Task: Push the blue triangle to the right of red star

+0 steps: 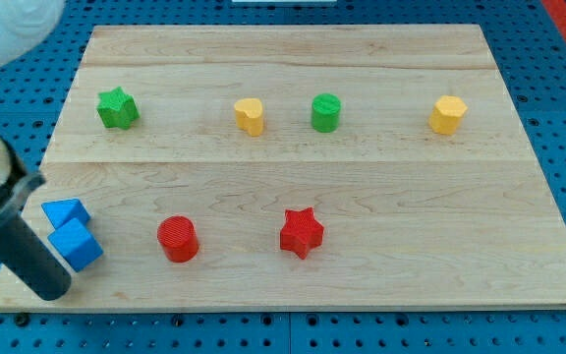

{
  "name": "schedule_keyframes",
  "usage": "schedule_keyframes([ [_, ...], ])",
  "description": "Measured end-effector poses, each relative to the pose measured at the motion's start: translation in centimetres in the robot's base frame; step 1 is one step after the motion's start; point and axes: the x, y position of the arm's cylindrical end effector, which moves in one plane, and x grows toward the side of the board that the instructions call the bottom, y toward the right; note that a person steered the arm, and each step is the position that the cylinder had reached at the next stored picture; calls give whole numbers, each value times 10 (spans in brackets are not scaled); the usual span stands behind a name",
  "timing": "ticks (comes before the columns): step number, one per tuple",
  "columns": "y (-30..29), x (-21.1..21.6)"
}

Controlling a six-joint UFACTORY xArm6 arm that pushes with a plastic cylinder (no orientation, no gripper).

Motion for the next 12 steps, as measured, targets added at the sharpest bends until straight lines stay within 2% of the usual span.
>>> schedule_keyframes([
  [3, 16, -32],
  [5, -10, -36],
  [8, -27, -99],
  [10, 16, -123],
  [11, 73, -123],
  [12, 58, -123],
])
